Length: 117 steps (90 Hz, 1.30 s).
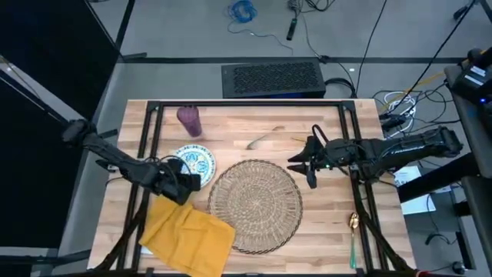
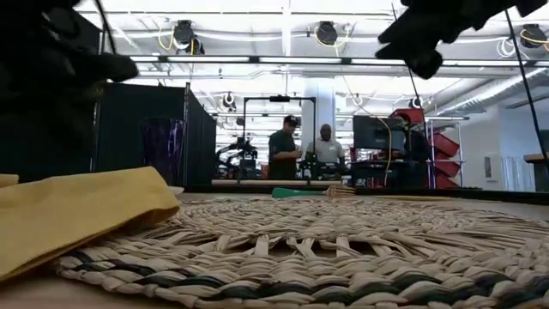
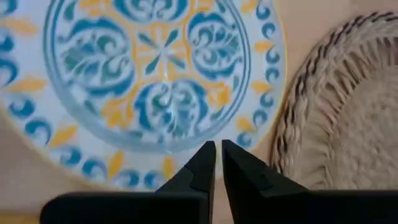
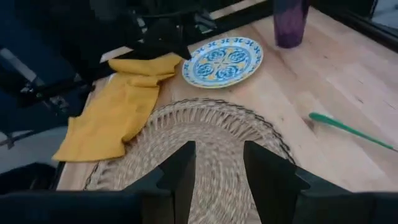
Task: Set table place
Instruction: Put the white plate on the brown placemat
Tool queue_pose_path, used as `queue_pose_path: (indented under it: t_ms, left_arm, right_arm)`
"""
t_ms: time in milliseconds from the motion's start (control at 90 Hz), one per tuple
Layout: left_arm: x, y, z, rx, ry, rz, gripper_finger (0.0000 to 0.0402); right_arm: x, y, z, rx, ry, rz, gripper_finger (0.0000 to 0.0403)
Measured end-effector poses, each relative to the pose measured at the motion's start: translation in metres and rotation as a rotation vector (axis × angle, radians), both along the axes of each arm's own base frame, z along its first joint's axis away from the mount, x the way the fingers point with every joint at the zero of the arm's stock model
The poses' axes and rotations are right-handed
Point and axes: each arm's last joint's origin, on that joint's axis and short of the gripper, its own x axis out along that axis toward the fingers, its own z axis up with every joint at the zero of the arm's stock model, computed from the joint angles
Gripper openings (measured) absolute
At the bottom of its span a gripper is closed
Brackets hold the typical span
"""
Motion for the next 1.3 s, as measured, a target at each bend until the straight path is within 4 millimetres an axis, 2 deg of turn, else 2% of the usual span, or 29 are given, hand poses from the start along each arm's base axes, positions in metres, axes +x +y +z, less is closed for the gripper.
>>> queue_pose_path:
  t_ms: [111, 211, 300, 478, 789, 989, 1067, 1167, 1300]
  left_arm:
    - [0.010, 0.005, 0.003, 0.122, -0.083, -0.032, 0.0013]
    - [0.015, 0.004, 0.026, 0.300, -0.231, -0.057, 0.0013]
    - [0.010, 0.004, 0.044, 0.412, -0.308, -0.074, 0.0013]
    - [-0.005, 0.007, 0.061, 0.478, -0.366, -0.104, 0.0013]
    - [-0.022, 0.016, 0.078, 0.546, -0.398, -0.137, 0.0013]
    - [-0.027, 0.018, 0.082, 0.577, -0.400, -0.155, 0.0013]
    - [-0.027, 0.018, 0.082, 0.575, -0.399, -0.159, 0.0013]
    - [-0.026, 0.017, 0.081, 0.563, -0.390, -0.184, 0.0013]
    - [-0.027, 0.017, 0.072, 0.486, -0.385, -0.183, 0.0013]
  right_arm:
    - [0.020, -0.004, -0.012, 0.032, 0.011, 0.034, 0.0123]
    - [0.042, -0.009, -0.026, 0.064, 0.005, 0.056, 0.0123]
    - [0.061, -0.015, -0.040, 0.121, -0.019, 0.088, 0.0123]
    - [0.101, -0.022, -0.070, 0.205, 0.045, 0.129, 0.0123]
    - [0.191, -0.023, -0.076, 0.161, 0.069, 0.219, 0.0120]
    - [0.239, -0.035, -0.079, 0.147, 0.107, 0.262, 0.0083]
    - [0.251, -0.037, -0.084, 0.156, 0.137, 0.294, 0.0056]
    - [0.257, -0.039, -0.090, 0.141, 0.166, 0.317, 0.0014]
    - [0.254, -0.039, -0.081, 0.099, 0.190, 0.344, 0.0002]
